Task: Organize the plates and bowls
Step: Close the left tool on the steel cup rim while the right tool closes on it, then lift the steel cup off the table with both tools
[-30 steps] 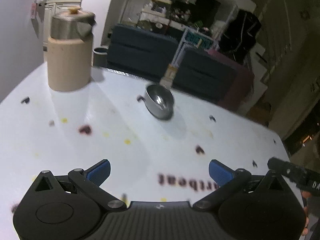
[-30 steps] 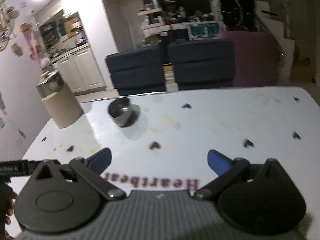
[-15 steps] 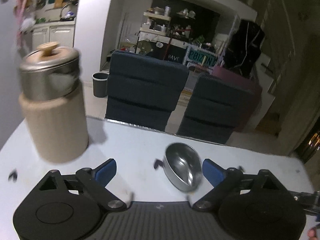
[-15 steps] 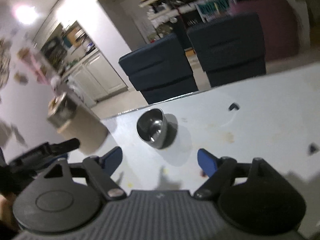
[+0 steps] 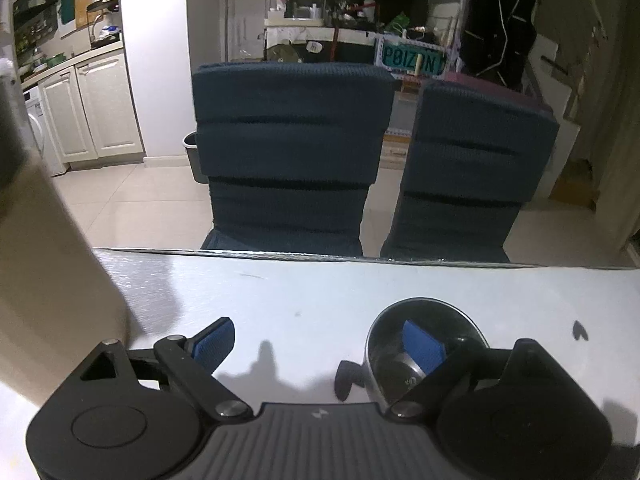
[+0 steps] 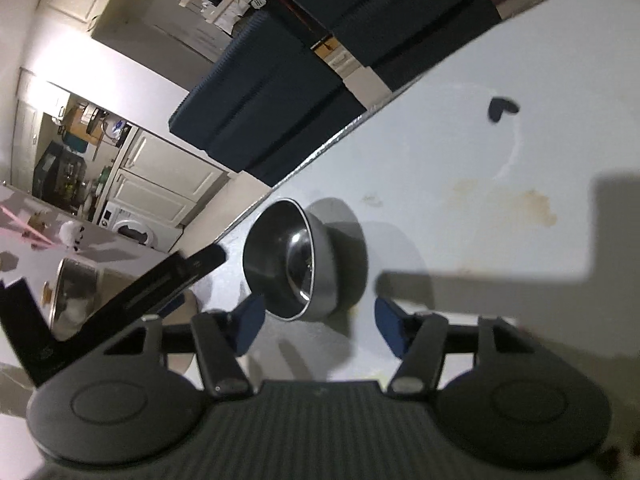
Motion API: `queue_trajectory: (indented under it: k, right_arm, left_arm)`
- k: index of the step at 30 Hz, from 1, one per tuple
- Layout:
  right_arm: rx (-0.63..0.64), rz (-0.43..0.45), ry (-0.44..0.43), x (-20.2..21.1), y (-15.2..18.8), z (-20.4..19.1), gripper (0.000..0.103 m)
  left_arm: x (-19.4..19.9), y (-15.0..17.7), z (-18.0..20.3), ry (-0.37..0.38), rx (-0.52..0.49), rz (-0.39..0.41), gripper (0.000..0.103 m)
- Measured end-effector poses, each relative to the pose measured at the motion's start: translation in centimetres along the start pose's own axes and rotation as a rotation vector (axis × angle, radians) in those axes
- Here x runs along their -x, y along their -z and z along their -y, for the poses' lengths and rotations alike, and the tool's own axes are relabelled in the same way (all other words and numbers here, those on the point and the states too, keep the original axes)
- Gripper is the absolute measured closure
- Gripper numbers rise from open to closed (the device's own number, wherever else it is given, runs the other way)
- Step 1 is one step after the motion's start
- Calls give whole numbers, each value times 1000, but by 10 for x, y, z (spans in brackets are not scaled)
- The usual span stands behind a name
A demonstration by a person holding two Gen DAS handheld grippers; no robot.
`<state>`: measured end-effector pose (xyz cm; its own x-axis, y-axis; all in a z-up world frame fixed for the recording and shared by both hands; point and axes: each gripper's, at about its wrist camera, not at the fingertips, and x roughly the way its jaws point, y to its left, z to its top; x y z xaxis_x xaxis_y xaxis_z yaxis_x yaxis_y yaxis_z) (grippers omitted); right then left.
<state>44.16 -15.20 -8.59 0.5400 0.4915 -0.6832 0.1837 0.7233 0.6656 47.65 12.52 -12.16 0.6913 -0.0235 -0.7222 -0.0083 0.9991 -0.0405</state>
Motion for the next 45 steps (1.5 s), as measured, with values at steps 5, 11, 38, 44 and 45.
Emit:
queue_trajectory:
  k: [5, 11, 38, 44, 45]
  right_arm:
    - [19, 15, 30, -15, 3, -7, 43]
    - [125, -1, 82, -27, 8, -16, 54]
    - [581, 0, 163, -21, 19, -56, 97]
    - [630, 4, 124, 14, 35, -62, 98]
    - [638, 5, 116, 22, 38, -63, 98]
  left_arm:
    - [-13, -4, 7, -39, -32, -3, 15]
    - [-20, -1, 6, -53, -25, -30, 17]
    - [31, 27, -22, 94, 75, -63, 98]
    - [87, 40, -15, 97, 81, -25, 98]
    - [97, 42, -13, 96, 79, -16, 98]
